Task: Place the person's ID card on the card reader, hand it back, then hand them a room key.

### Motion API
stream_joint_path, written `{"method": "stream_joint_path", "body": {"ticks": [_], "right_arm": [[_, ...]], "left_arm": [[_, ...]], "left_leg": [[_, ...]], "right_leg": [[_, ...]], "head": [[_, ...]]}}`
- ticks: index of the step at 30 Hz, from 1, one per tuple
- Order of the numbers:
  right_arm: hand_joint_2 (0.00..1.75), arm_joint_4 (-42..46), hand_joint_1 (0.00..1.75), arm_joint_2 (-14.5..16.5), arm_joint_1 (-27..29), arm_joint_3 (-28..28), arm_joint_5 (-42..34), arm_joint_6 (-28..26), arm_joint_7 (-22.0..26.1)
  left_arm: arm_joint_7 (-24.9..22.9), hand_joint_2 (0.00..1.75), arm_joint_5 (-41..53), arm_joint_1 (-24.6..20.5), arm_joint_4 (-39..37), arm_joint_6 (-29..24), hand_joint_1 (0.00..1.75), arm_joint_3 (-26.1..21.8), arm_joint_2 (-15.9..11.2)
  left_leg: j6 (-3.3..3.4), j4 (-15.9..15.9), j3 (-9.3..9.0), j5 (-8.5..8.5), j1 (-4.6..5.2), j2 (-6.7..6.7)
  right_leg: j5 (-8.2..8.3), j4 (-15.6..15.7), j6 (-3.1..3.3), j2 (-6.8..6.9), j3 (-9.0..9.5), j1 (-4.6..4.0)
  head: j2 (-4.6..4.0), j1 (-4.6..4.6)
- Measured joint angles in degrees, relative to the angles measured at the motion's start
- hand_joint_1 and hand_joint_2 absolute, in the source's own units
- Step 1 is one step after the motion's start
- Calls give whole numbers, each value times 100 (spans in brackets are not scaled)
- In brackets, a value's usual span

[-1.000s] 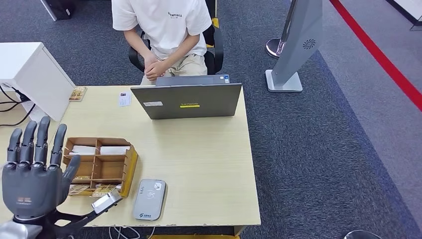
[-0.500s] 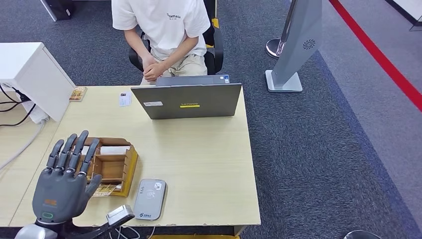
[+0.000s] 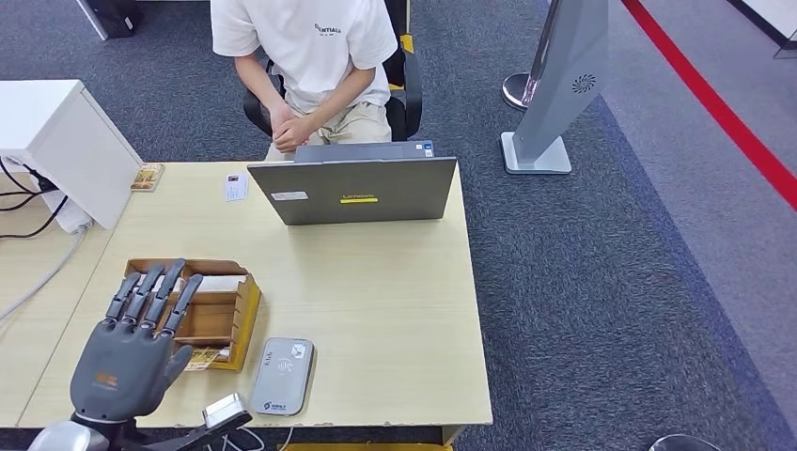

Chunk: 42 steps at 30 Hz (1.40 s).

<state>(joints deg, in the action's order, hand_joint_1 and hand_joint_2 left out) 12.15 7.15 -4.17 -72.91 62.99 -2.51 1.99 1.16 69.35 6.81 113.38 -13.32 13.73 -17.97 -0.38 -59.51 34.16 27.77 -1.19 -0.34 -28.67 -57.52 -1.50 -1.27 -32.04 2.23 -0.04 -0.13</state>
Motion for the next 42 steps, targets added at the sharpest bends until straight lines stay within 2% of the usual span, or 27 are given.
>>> {"method": "stream_joint_path", "body": {"ticks": [17,42], "right_arm": [[175,9,0,13,1,0,14,6,-10],[175,15,0,21,1,-4,60,11,-11]], "left_arm": [[-28,175,-60,-1,-242,261,0,62,-16],[119,175,-269,3,-482,502,0,619,22]], "left_leg": [[0,0,0,0,0,0],[0,0,0,0,0,0]], "right_leg": [[0,0,0,0,-1,0],[0,0,0,0,0,0]], "head": [[0,0],[0,1]]}}
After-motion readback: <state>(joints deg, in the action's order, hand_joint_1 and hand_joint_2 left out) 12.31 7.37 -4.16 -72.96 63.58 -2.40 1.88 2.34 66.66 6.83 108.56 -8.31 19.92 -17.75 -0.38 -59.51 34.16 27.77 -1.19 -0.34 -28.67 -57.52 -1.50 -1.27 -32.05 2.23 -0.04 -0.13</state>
